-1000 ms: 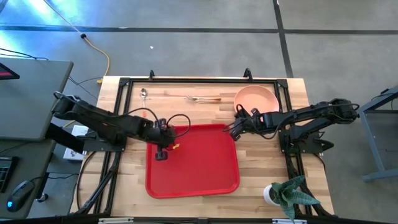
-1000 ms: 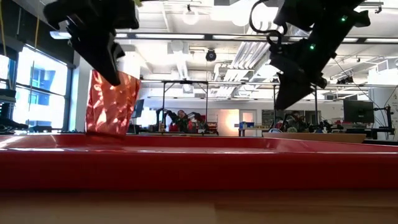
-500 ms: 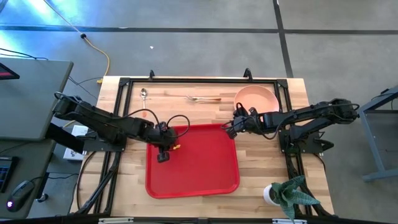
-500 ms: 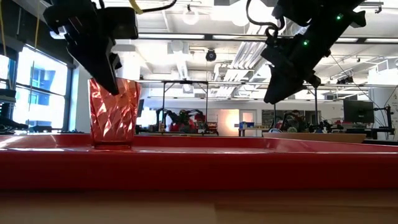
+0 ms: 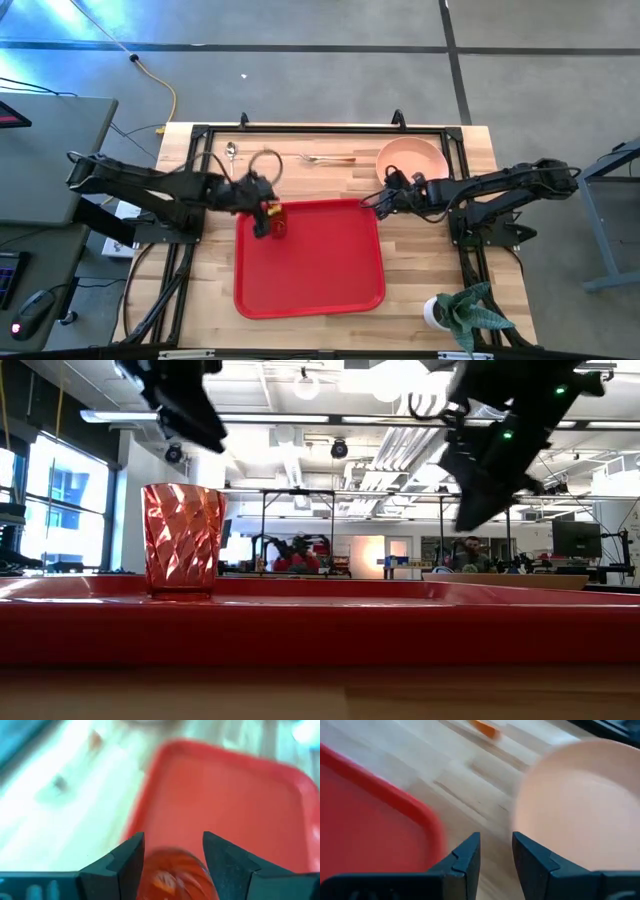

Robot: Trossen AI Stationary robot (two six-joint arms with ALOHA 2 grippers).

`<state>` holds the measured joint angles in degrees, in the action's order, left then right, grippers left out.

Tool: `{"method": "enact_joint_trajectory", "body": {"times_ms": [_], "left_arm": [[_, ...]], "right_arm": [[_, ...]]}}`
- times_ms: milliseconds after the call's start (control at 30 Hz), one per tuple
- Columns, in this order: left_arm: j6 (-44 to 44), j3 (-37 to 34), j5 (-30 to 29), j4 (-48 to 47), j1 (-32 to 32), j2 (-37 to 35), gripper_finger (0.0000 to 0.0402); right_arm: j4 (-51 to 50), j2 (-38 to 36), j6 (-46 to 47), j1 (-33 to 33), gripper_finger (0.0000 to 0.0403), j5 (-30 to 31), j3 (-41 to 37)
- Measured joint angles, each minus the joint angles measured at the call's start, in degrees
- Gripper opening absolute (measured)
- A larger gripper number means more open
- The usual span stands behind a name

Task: Pick and place plate/cup/fork/spoon on tray
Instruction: Put the orange plate on the red tray to the bottom right of the brown cup

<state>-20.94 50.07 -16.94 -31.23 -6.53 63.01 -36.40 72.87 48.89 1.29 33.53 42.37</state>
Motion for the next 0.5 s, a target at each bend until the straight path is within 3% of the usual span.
{"method": "enact_joint_trajectory", "body": {"times_ms": [167,267,367,500], "left_arm": [[3.7,1.1,-2.9,5.4,4.4,-1.4,0.0195],[6.4,1.1,-3.4,11.0,7.3,-0.2,0.0195],[10.7,1.1,1.6,17.0,10.0,2.3,0.0195],[14.8,1.1,8.6,27.2,12.5,6.7,0.0195]], "right_arm": [[-18.6,-5.0,9.7,-2.7,0.0106,1.6,0.0],[-24.3,-7.3,14.0,-6.0,0.0106,5.1,0.0],[-24.9,-8.2,12.2,-11.6,0.0106,5.7,0.0],[-24.6,-7.2,4.4,-21.8,0.0106,-1.1,0.0]]}}
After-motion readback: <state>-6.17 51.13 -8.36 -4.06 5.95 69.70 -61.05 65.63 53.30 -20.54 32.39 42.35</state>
